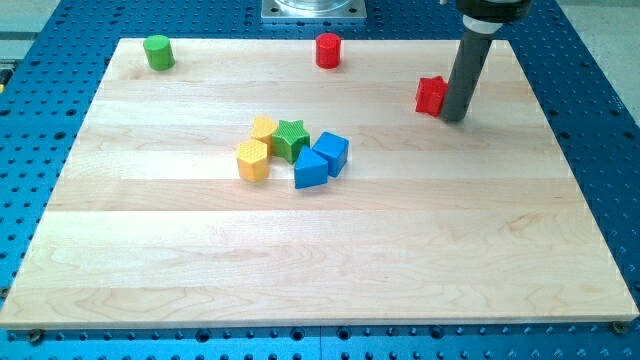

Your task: Drag the red star horizontal to the red circle

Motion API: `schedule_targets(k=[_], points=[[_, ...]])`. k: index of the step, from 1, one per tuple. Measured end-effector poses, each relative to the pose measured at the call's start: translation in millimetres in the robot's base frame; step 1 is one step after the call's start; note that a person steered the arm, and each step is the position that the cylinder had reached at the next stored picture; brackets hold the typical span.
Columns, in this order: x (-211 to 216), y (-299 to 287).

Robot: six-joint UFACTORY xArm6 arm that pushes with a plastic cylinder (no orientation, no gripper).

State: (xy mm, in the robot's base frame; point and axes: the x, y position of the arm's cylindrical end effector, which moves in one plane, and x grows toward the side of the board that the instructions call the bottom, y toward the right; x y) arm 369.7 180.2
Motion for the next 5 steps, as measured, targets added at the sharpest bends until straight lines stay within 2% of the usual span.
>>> schedule_targets(k=[1,3,4,5], points=[[32.5,-36.2],[-74.7,-21.4],[-86.8,-10.0],[-119.7,-2.1]])
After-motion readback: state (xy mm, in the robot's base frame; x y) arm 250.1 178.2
